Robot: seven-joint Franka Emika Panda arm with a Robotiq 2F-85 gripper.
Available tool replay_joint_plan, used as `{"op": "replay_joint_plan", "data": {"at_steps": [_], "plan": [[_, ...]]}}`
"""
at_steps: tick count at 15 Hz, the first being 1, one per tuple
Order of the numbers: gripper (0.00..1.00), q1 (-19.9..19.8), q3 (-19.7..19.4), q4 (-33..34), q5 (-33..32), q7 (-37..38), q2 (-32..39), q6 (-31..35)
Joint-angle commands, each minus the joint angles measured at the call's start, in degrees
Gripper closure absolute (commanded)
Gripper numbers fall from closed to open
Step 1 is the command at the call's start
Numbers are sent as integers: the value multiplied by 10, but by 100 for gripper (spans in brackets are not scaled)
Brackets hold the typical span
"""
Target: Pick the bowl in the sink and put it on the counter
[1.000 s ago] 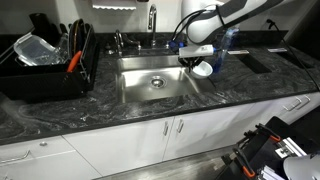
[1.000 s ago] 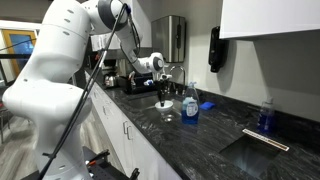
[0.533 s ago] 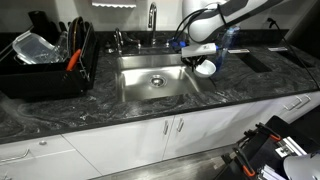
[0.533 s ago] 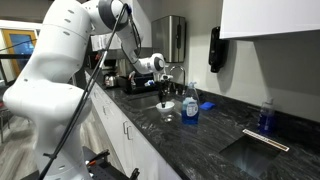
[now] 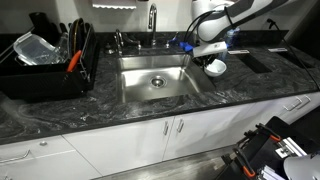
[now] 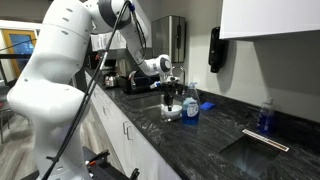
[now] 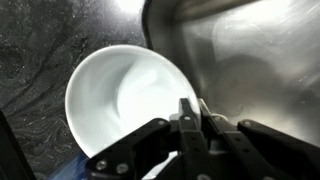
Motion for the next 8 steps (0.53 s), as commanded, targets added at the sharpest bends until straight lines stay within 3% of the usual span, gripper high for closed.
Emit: {"op": "replay_joint_plan", "data": {"at_steps": [1,5,8], "plan": [[98,-8,0,-108,-38,-16,-65,83],[98,-21,-1,-181,-45,-19,-102,172],[98,-47,-1,-183,-4,-42,-116,173]]}}
